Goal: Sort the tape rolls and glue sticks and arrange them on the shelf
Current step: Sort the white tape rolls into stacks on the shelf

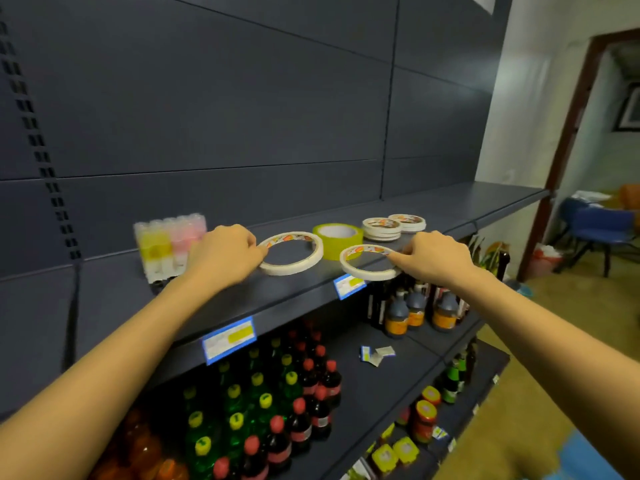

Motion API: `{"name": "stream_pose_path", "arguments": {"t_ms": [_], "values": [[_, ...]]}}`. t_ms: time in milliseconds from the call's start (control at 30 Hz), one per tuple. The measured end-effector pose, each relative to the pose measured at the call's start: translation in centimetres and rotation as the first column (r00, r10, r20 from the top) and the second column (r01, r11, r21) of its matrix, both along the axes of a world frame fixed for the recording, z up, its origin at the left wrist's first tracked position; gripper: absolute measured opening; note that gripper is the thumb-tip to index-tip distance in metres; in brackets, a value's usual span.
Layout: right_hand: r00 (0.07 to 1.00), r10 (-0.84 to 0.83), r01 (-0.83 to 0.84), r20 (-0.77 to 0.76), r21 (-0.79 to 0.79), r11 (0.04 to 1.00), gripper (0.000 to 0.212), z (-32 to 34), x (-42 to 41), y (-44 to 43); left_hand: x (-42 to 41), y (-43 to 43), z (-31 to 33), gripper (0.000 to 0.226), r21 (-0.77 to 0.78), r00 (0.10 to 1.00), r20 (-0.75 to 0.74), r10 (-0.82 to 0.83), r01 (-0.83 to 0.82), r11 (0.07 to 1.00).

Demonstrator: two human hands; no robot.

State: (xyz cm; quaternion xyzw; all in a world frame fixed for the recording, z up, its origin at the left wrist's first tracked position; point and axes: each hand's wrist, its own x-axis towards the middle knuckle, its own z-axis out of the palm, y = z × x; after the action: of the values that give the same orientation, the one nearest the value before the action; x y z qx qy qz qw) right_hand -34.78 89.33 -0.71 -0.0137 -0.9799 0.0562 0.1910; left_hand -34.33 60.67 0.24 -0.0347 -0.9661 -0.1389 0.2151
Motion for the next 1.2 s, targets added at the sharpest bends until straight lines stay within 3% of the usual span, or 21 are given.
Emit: {"name": "stream_pose_path", "arguments": {"t_ms": [333,567,833,1100,1200], "values": [[0.994,-0.111,0.111,0.013,-0.025,0.993,0.056,-0.9,-3.9,11.1,-7.4,12.5,0.8,0.038,-0.040,0.996,0.041,-0.079,0.080,0.996],[0.994,-0.111,0.110,-0.019,-0.025,0.994,0.056,-0.5,-11.1,16.3,-15.7,18.1,1.3,0.031,-0.124,0.997,0.028,-0.071,0.074,0.990],[0.997,-0.067,0.064,-0.046,-0.057,0.996,0.050,0.3,-20.0,19.5,-23.4,22.3,0.8,0.039,-0.293,0.998,0.062,0.001,0.017,0.956],[0.998,0.060,-0.060,-0.005,-0.088,0.994,0.051,-0.2,-26.8,19.8,-25.7,21.9,-0.8,0.031,-0.280,0.972,0.220,0.087,-0.023,0.960],[0.988,0.149,-0.146,0.032,-0.089,0.985,0.050,-0.4,-29.3,19.5,-25.5,22.1,-0.6,0.039,-0.241,0.964,0.231,0.129,-0.071,0.968]]}}
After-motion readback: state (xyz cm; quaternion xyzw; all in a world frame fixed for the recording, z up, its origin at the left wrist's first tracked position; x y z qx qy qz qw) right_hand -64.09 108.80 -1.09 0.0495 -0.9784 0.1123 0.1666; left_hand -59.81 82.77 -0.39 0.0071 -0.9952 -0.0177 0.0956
